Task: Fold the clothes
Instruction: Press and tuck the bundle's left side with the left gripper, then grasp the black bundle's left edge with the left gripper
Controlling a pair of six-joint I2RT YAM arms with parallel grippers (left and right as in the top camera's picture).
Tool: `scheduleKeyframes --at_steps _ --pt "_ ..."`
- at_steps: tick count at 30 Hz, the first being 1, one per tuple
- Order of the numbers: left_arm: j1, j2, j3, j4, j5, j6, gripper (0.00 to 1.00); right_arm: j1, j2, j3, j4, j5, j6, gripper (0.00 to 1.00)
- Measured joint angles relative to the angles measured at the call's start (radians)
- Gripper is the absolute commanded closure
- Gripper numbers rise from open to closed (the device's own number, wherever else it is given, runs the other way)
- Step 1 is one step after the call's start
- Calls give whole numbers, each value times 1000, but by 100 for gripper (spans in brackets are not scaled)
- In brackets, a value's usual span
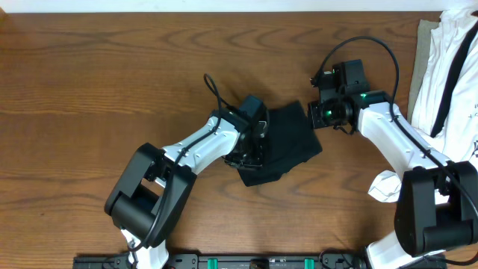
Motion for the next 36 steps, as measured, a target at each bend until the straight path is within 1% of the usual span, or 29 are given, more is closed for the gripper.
scheduleKeyframes --at_steps 5,6,7,8,9,10,11,13,15,18,23,26,30,36 --pt "3 -41 1 -12 -1 0 94 0 0 0 -2 4 0 92" --pt "6 -59 2 -11 0 0 93 0 0 0 -2 5 0 92" --pt "13 -101 2 -8 -5 0 89 0 0 0 -2 6 0 92" --pt "19 -137 3 -9 -10 1 70 0 0 0 -2 7 0 92" --pt "28 -183 6 -8 -19 5 54 0 0 0 -2 7 0 91" --pt "37 -228 13 -12 -38 3 42 0 0 0 -2 7 0 91" --pt "44 -269 21 -17 -62 4 33 0 0 0 -2 7 0 91" --pt "54 -326 38 -28 -111 17 25 0 0 0 -2 8 0 91" --pt "57 -352 47 -32 -152 60 20 0 0 0 -2 7 0 91" --pt "57 -335 45 -36 -188 122 15 0 0 0 -2 7 0 90" --pt "57 -246 44 -49 -216 218 10 0 0 0 -3 7 0 90" --pt "57 -184 43 -37 -222 258 10 0 0 0 -5 7 0 90" --pt "57 -113 35 14 -245 304 7 0 0 0 -9 7 0 90" --pt "57 -84 30 72 -267 340 5 0 0 0 -12 8 0 90"
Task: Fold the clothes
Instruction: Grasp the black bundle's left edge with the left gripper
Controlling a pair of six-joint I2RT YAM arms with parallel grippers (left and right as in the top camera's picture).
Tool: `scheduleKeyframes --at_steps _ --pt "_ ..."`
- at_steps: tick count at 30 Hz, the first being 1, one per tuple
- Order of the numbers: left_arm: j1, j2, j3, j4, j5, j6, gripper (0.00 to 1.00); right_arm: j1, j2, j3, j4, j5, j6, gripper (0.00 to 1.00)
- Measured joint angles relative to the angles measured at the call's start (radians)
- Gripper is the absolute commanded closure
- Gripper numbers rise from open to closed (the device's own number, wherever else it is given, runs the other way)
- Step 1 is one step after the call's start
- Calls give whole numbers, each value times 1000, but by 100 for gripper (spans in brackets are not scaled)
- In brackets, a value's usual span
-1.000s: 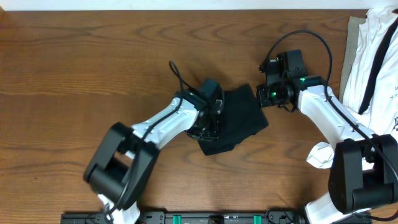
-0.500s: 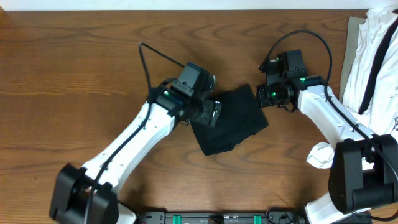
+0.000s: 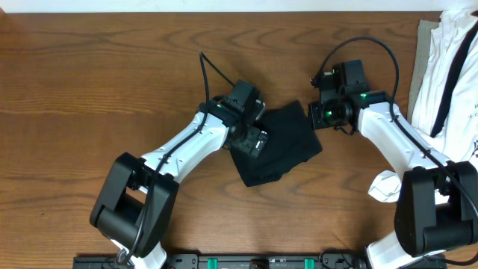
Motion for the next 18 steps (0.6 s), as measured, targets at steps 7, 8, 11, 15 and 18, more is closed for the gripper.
scheduleKeyframes --at_steps 7,8,11,15,18 --pt "0 0 0 44 -7 39 0 0 0 0 0 0 0 90" --pt "0 0 0 50 -7 42 0 0 0 -1 0 0 0 90" --pt "0 0 0 69 -7 43 0 0 0 -2 0 0 0 90" --pt "0 26 0 103 -7 43 0 0 0 -2 0 0 0 90" --pt "0 72 0 124 -7 43 1 0 0 -2 0 0 0 90"
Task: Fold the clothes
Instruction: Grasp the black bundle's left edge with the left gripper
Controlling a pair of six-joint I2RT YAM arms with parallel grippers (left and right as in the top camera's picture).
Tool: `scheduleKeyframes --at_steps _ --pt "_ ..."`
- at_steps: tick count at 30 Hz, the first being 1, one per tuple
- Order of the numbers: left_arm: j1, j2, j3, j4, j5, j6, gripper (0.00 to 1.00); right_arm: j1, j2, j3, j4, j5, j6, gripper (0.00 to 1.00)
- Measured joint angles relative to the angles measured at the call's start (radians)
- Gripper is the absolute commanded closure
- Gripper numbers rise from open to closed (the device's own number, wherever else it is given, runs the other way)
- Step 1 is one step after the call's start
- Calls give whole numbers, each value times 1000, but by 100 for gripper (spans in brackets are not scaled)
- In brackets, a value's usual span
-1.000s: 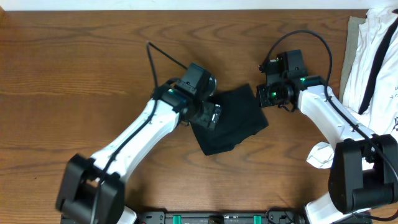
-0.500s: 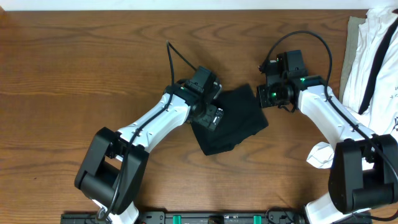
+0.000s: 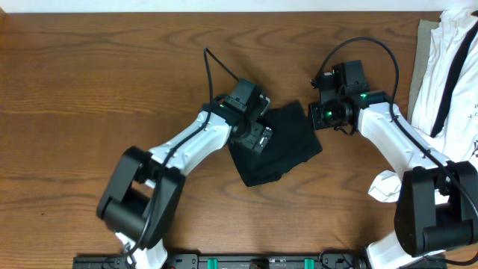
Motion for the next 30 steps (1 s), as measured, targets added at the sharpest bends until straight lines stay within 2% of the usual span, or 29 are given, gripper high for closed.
scheduleKeyframes --at_steps 5,10,16,17,18,26,30 --pt "8 39 0 16 12 -1 2 0 0 0 -2 0 0 90" --pt "9 39 0 7 31 -3 45 0 0 0 -3 2 0 90" --pt "9 39 3 -12 46 3 75 0 0 0 -4 4 0 90" --pt "9 39 5 -14 50 9 81 0 0 0 -4 6 0 90" --pt "9 39 5 -14 51 7 92 0 0 0 -3 6 0 90" --pt "9 37 15 -25 53 14 94 -1 0 0 -2 9 0 99" --pt "10 26 18 -28 38 14 94 -16 0 0 0 9 0 99"
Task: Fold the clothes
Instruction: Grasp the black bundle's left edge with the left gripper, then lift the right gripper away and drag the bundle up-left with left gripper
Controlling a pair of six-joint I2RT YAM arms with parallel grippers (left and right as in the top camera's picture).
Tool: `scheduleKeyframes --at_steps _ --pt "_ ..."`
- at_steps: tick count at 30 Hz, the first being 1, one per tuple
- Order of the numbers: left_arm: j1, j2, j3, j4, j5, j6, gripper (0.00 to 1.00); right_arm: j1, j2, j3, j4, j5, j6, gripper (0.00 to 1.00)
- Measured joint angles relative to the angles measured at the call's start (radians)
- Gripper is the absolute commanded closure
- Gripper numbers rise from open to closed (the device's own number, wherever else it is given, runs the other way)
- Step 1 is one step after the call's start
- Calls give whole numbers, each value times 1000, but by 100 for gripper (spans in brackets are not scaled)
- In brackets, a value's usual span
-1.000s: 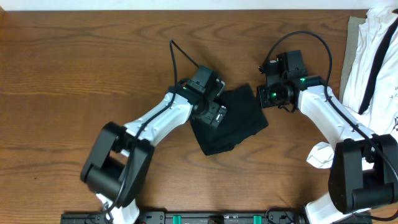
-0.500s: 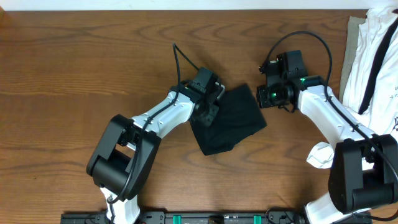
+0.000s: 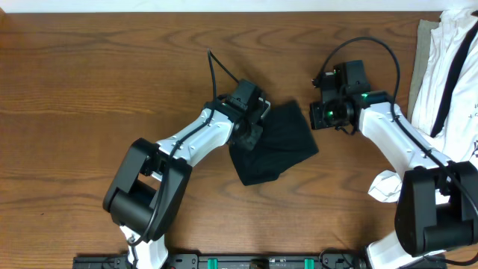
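Observation:
A black garment (image 3: pixel 278 146) lies folded into a small, roughly square bundle at the middle of the wooden table (image 3: pixel 97 90). My left gripper (image 3: pixel 250 133) sits low over the bundle's upper left edge. Its wrist hides the fingers, so its hold cannot be read. My right gripper (image 3: pixel 320 113) hovers just off the bundle's upper right corner. Its fingers are tucked under the wrist too, and whether they touch the cloth is unclear.
A heap of white clothes (image 3: pixel 448 67) with a dark strap lies on a grey cloth (image 3: pixel 425 45) at the far right edge. A small crumpled white piece (image 3: pixel 385 187) rests beside the right arm's base. The left arm's cable (image 3: pixel 221 71) loops above the bundle.
The left gripper has shifted slightly up and left along the bundle's left edge and turned at the wrist. The bundle's right side looks drawn in a little. The right arm has stayed put.
At first the left gripper sat on the lower left part of the black bundle, with the right gripper at its upper right corner. The left gripper then stood higher on the left edge, and it is still there. The right arm stayed still throughout.

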Motion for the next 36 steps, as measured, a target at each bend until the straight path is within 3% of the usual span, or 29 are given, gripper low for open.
scheduleKeyframes --at_steps 7,13,15,16,17,36 --pt "8 -108 0 -19 -87 0 94 -64 -15 0 -7 1 0 94" --pt "13 -212 0 -23 -163 0 94 -125 -40 0 -23 4 0 84" --pt "17 -232 0 -23 -174 0 94 -142 -40 0 -31 13 5 52" --pt "20 -237 0 -23 -177 0 94 -149 -40 0 -35 21 5 21" --pt "25 -241 0 -23 -178 0 94 -154 -40 0 -39 31 3 1" --pt "157 -242 0 -11 -195 -8 94 -156 -40 0 -45 75 0 1"
